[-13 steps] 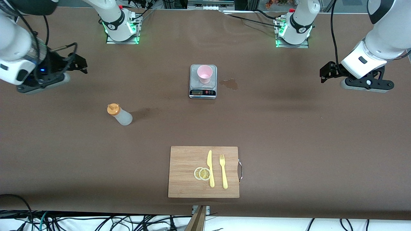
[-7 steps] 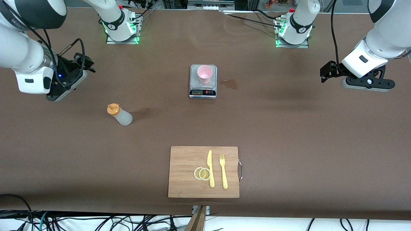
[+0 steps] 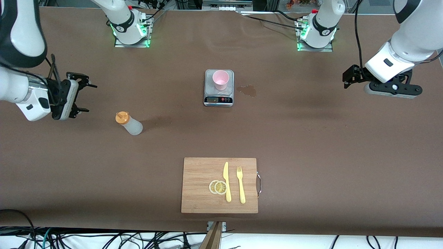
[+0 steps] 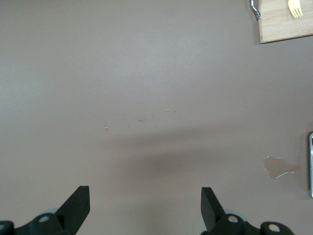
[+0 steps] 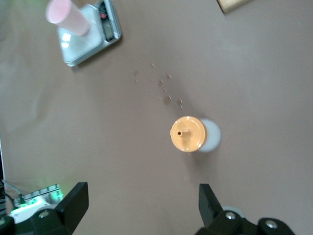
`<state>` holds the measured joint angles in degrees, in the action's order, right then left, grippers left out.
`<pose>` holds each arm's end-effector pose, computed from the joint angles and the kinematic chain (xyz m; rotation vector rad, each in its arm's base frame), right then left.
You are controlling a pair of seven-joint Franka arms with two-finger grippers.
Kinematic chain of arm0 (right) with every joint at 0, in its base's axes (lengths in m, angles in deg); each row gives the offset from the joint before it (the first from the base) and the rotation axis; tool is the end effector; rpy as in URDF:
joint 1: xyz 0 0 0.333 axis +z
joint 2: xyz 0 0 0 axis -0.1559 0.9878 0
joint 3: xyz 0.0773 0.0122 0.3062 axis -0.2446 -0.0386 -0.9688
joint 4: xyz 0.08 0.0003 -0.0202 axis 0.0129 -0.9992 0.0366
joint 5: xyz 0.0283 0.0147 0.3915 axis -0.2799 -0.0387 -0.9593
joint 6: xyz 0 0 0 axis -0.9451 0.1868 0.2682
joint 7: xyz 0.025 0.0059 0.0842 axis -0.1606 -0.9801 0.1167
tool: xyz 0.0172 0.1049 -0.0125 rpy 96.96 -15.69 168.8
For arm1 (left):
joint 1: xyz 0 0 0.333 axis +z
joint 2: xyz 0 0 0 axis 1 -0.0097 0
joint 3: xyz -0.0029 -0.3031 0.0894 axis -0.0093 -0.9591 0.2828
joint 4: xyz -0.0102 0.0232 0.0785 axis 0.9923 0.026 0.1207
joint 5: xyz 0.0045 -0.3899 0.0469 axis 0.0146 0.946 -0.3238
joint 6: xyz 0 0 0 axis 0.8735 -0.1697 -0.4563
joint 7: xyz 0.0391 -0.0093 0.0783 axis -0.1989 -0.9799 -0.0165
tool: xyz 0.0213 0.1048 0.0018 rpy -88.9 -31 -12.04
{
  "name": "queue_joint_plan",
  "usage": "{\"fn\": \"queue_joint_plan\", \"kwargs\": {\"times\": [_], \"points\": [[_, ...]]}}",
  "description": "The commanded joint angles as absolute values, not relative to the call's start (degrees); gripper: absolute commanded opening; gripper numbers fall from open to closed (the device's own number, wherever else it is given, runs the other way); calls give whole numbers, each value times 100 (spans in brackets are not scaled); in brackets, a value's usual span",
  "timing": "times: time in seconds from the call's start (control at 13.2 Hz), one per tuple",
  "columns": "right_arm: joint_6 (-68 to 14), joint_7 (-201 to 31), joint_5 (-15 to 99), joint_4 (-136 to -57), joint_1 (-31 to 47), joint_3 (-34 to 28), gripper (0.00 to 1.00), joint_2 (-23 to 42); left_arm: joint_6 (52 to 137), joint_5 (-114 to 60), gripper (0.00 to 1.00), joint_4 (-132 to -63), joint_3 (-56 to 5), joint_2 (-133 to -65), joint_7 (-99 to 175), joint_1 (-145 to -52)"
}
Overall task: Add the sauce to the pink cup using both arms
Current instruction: 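Reach the right gripper toward the white squeeze bottle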
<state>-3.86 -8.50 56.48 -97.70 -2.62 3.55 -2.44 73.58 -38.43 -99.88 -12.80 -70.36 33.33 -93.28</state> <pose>0.5846 -0.0110 0.4379 -2.1723 -1.5429 0.0023 0.5322 -0.0854 0.5619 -3.0829 0.2209 0.0791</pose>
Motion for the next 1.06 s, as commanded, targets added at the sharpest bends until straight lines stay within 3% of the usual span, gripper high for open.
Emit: {"fn": "queue_joint_plan", "kwargs": {"times": [0.0,0.38,0.99], "points": [[-509,825,4837,-9969,-764,302,100,172,7261,-3784,100,-9929,-1277,-6997,3316,-9305],[-457,3788,3184,-9933,-1169,302,100,1526,7331,-3749,100,-9929,-1259,-7006,3272,-9270],[96,5725,2023,-9854,-1565,302,100,2459,7279,-3749,100,-9868,-1294,-7006,3307,-9287]]}}
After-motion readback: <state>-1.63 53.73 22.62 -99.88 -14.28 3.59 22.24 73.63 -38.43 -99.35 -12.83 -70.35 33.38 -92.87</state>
